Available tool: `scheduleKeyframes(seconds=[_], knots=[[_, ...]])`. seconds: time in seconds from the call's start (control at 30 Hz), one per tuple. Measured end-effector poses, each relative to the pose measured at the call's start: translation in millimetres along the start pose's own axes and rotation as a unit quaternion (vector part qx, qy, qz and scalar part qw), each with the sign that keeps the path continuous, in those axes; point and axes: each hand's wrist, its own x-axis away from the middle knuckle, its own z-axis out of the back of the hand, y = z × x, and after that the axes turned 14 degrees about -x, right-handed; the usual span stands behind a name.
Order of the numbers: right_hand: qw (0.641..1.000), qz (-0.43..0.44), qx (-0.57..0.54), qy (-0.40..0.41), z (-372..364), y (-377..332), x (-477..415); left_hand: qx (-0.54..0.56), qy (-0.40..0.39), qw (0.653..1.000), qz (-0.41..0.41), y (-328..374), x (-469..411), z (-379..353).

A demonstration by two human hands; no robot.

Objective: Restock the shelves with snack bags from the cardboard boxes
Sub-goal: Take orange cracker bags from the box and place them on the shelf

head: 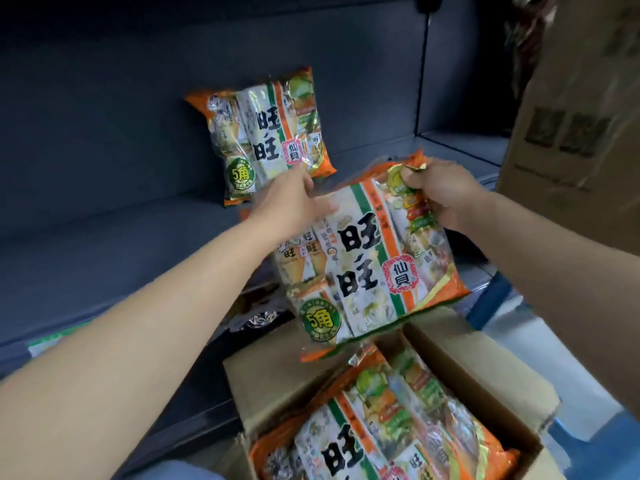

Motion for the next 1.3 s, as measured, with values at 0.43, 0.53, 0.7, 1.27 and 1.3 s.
scheduleKeyframes(seconds=[0.43,0.53,0.7,1.27,1.3], knots=[[0.987,0.108,-0.117,0.021,-93.7,-56.5,-64.4,0.549,-0.032,0.814,0.186,-85.8,-73.8,13.2],[0.993,0.106,-0.055,0.012,-106.6,-49.8,-74.0,0.556,0.035,0.808,0.19,-101.0,-96.0,11.1],[0.992,0.052,0.119,-0.007,-122.4,-8.6,-86.6,0.525,0.054,0.826,0.197,-125.9,-124.7,-13.0],[0.972,0.082,0.215,-0.043,-117.8,41.9,-87.3,0.186,0.086,0.949,0.239,-142.6,-117.5,-21.7],[0.97,0.09,0.221,-0.042,-112.5,41.8,-79.1,0.172,0.1,0.95,0.241,-135.0,-108.9,-20.4]])
